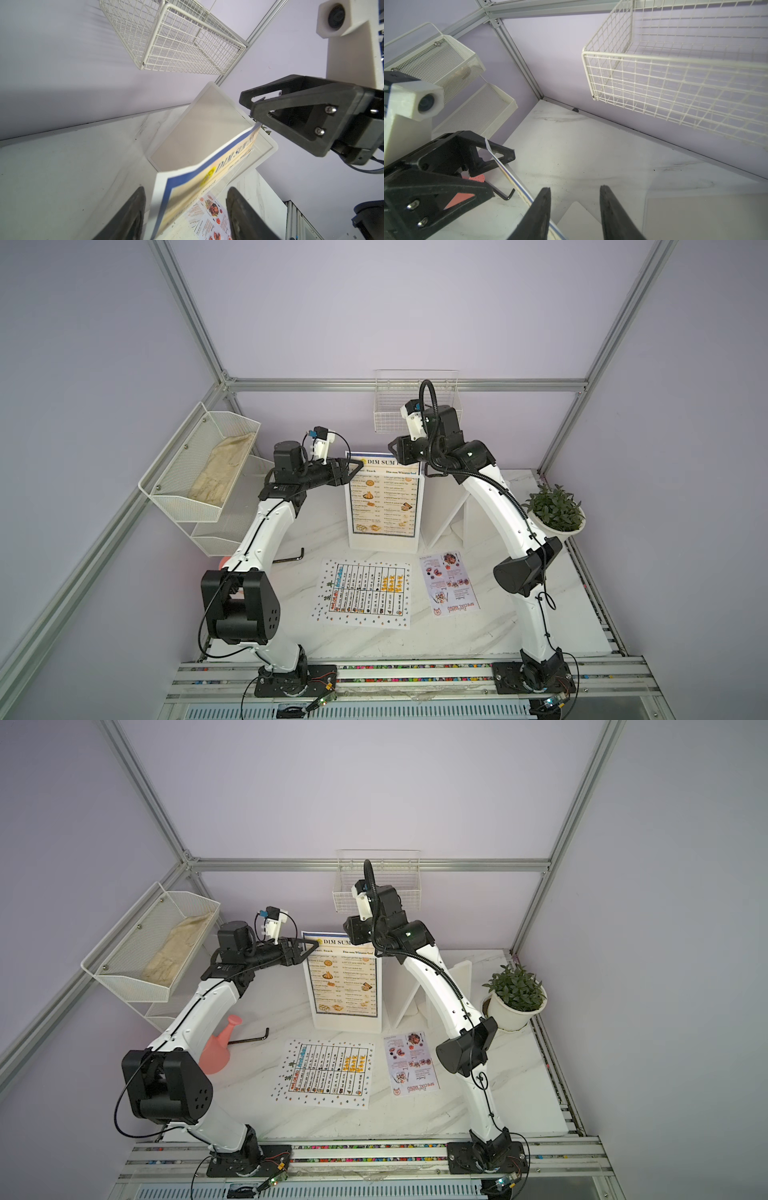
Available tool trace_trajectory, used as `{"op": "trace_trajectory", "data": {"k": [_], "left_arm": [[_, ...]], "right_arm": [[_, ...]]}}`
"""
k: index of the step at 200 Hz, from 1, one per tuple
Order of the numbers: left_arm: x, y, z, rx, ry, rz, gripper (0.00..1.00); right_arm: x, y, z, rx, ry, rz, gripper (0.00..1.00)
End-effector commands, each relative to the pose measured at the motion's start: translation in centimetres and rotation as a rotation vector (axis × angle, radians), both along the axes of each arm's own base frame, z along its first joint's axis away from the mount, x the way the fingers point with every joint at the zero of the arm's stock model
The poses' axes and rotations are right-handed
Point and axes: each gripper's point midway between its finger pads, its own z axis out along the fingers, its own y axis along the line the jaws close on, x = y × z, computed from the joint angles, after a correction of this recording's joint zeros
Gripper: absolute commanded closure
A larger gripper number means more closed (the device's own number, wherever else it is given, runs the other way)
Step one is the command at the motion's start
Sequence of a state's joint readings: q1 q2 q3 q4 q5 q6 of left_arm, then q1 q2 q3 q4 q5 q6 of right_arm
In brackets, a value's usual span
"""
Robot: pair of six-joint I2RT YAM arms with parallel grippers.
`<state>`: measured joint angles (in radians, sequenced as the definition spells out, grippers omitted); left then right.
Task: Insert the menus into the narrow rack
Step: Insert the menu into the narrow rack.
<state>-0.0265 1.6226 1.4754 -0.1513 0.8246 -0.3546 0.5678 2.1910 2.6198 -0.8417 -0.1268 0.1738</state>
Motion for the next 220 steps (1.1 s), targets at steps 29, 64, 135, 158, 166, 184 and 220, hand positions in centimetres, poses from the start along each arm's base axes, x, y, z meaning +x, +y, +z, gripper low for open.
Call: {"op": "trace_trajectory", "data": {"k": [29,64,135,158,166,184,220], "left_arm": [[-0.9,0.2,1.7,0.012,-0.055,0.004,0.31],[-0.9,0.3,1.8,0.015,-0.058,0.011,0.23],[-0.7,0.5,1.9,0.018,-0.059,0.026,0.11],[-0.6,0.5,1.9,0.02,-0.06,0.032,0.1],[-0.6,0.6,2.0,0.019,-0.061,0.033,0.1],[-0.6,0.5,2.0,0.02,-0.062,0.034,0.09],[-0.6,0.7,2.0,0.022,-0.061,0.05,0.01]], "right_arm": [[-0.5,0.7,-1.0,-0.018,0.02,0.043,0.57],[-0.8,1.0,-1.2,-0.009,0.034,0.062,0.57],[-1.3,1.2,-2.0,-0.024,0.06,0.082,0.57],[-1.3,1.2,-2.3,-0.029,0.065,0.085,0.57],[-1.4,1.2,-2.4,-0.031,0.068,0.085,0.57],[-1.5,1.2,-2.4,-0.031,0.072,0.091,0.57],[-2.0,1.5,-2.7,-0.029,0.085,0.11,0.57]]}}
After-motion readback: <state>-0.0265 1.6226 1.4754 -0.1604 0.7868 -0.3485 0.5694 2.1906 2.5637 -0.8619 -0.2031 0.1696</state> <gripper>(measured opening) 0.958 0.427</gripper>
